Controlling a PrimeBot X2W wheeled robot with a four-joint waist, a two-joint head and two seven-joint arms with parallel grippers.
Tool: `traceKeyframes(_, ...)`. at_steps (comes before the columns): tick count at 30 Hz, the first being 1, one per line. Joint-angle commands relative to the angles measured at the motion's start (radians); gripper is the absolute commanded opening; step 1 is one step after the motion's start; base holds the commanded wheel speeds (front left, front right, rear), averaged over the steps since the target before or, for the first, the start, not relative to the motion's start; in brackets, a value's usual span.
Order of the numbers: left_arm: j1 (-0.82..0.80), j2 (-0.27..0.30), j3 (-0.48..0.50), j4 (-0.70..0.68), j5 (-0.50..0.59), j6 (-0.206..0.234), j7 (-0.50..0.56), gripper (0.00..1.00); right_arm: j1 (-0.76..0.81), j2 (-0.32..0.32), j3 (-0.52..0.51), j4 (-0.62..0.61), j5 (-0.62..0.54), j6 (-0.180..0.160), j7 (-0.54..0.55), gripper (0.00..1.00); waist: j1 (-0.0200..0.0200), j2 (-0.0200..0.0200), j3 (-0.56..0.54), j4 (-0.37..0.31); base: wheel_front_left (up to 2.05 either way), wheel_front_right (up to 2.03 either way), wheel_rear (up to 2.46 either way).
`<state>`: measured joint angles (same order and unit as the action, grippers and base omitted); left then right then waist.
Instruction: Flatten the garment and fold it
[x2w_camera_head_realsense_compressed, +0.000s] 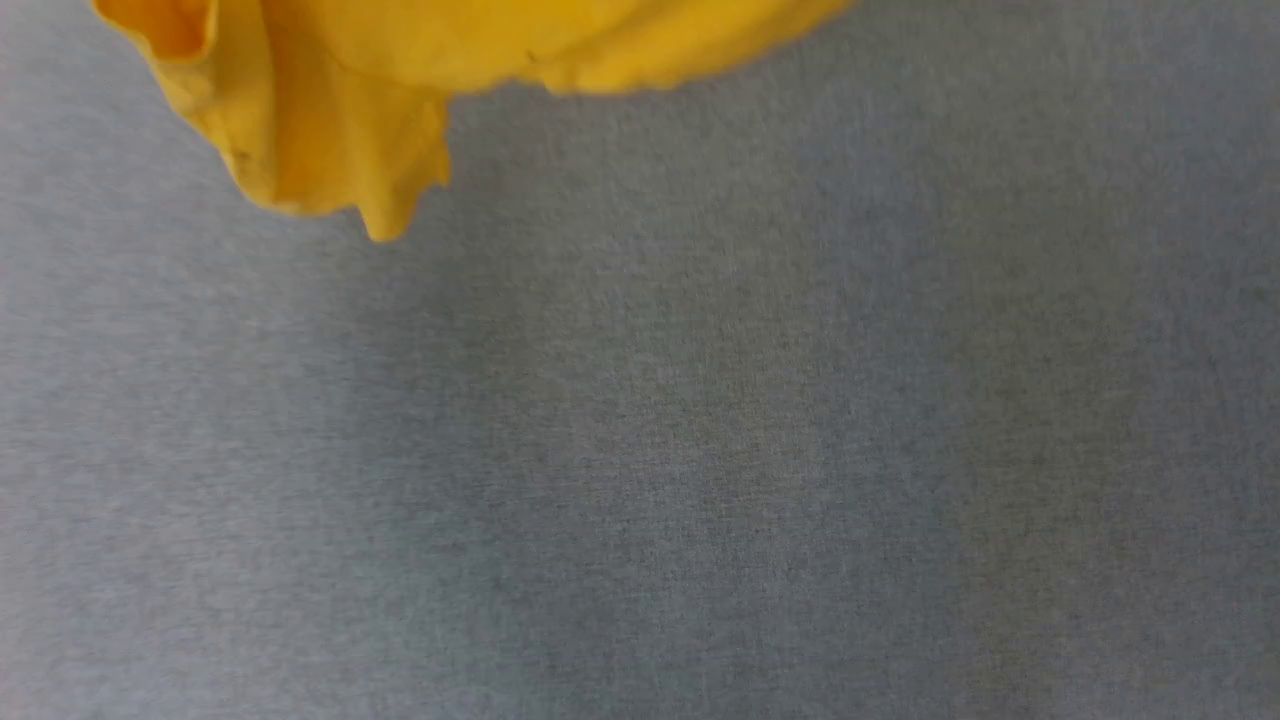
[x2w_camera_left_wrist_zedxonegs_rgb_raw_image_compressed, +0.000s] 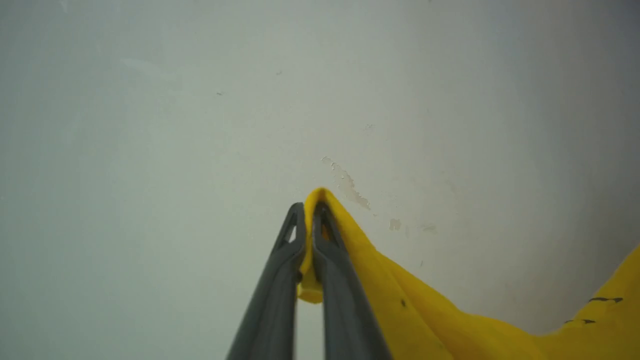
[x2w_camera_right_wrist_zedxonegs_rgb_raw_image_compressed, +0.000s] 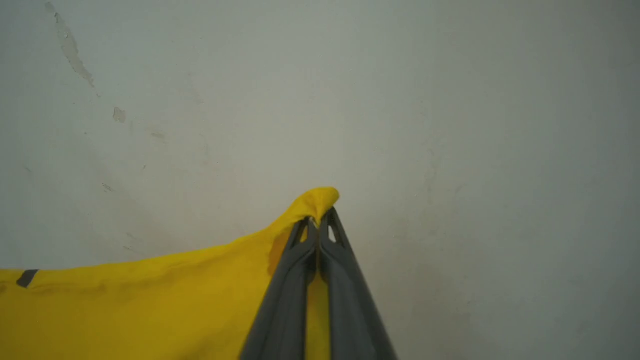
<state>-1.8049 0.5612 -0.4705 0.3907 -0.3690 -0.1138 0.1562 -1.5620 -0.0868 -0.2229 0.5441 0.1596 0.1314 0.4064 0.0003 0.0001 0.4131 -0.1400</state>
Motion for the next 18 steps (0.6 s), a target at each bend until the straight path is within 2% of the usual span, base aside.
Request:
traceKeyframes(1, -0.04, 0.01, -0.01, 0.003, 0.019, -0.005, -0.019, 0.0, -0.027, 0.011, -0.003, 0.013, 0.001, -0.001, -0.022, 0.0, -0.0003, -0.0001, 0.142, -0.07, 0.0, 0.0, 0.0)
traceKeyframes(9, -0.124, -0.009, -0.041, 0.022, 0.025, -0.011, -0.082, 0.0, -0.069, 0.027, 0.01, 0.059, -0.003, -0.001, -0.091, 0.0, -0.0003, -0.0001, 0.239, -0.095, 0.0, 0.0, 0.0)
traceKeyframes(13, -0.153, -0.027, -0.044, 0.025, 0.012, -0.013, -0.133, 0.0, -0.093, 0.001, 0.017, 0.054, -0.017, -0.001, -0.124, 0.0, -0.0003, -0.0001, 0.31, -0.076, 0.0, 0.0, 0.0)
traceKeyframes(18, -0.114, -0.026, -0.059, 0.028, -0.025, -0.015, -0.185, 0.0, -0.082, -0.032, 0.058, 0.055, -0.017, -0.001, -0.174, 0.0, -0.0003, -0.0001, 0.37, -0.039, 0.0, 0.0, 0.0)
